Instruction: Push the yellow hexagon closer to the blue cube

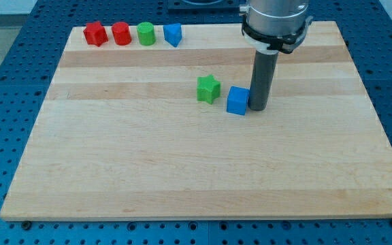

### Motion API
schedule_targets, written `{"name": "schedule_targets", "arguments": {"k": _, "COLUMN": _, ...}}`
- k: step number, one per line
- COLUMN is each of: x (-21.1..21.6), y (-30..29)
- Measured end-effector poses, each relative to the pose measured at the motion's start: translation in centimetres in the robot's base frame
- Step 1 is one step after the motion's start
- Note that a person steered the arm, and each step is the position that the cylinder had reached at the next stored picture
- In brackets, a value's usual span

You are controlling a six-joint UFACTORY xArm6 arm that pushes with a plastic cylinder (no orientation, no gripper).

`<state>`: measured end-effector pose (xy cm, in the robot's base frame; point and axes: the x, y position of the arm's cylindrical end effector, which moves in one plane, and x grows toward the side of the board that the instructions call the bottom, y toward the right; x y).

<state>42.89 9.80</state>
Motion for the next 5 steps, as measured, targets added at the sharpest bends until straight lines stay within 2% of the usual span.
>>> {"name": "schedule_targets", "arguments": {"k": 1, "x": -2.3, "y": 2.5}}
{"name": "schedule_targets", "arguments": {"k": 3, "x": -10.4, "y": 6.5}}
{"name": "schedule_targets", "arguments": {"k": 5, "x": -16.3, "y": 13.2}}
